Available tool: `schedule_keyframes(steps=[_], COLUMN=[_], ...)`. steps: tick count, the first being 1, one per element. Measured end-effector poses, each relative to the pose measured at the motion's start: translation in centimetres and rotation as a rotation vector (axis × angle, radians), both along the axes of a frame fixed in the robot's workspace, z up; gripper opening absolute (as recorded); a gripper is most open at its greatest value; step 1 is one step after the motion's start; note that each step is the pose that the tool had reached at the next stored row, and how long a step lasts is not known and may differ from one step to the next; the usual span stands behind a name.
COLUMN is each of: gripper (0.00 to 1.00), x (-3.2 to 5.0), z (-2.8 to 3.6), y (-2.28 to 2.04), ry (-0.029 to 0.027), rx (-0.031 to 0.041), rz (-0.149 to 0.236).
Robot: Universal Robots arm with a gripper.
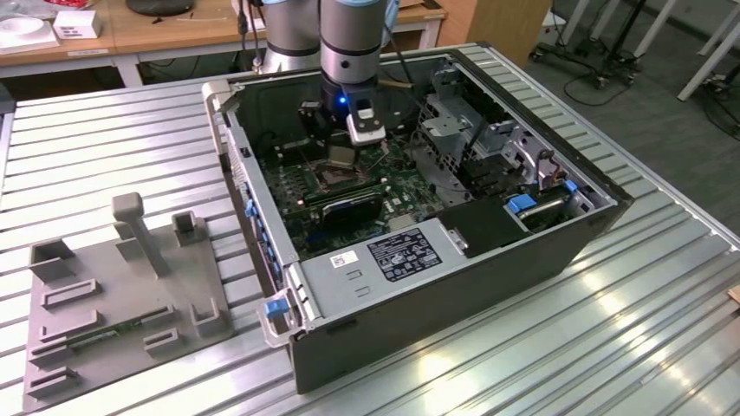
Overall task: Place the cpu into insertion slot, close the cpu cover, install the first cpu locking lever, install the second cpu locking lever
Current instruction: 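Place the cpu into insertion slot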
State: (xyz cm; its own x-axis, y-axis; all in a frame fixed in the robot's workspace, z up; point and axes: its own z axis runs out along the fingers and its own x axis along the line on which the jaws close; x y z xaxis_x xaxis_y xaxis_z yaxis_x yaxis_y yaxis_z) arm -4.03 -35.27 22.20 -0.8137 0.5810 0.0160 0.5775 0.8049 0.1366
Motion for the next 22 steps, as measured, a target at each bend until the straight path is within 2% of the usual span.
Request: schedule_keyframes(steps=[12, 18, 22], gripper=[0.54, 0.54, 0.54], x=[0.0, -0.03, -0.04], z=[-0.1, -0.1, -0.12], y=[0.0, 0.0, 0.0], ry=[0.0, -0.0001, 0.0], rx=[0.0, 0.0, 0.0], rz=[-0.217, -0.232, -0.287])
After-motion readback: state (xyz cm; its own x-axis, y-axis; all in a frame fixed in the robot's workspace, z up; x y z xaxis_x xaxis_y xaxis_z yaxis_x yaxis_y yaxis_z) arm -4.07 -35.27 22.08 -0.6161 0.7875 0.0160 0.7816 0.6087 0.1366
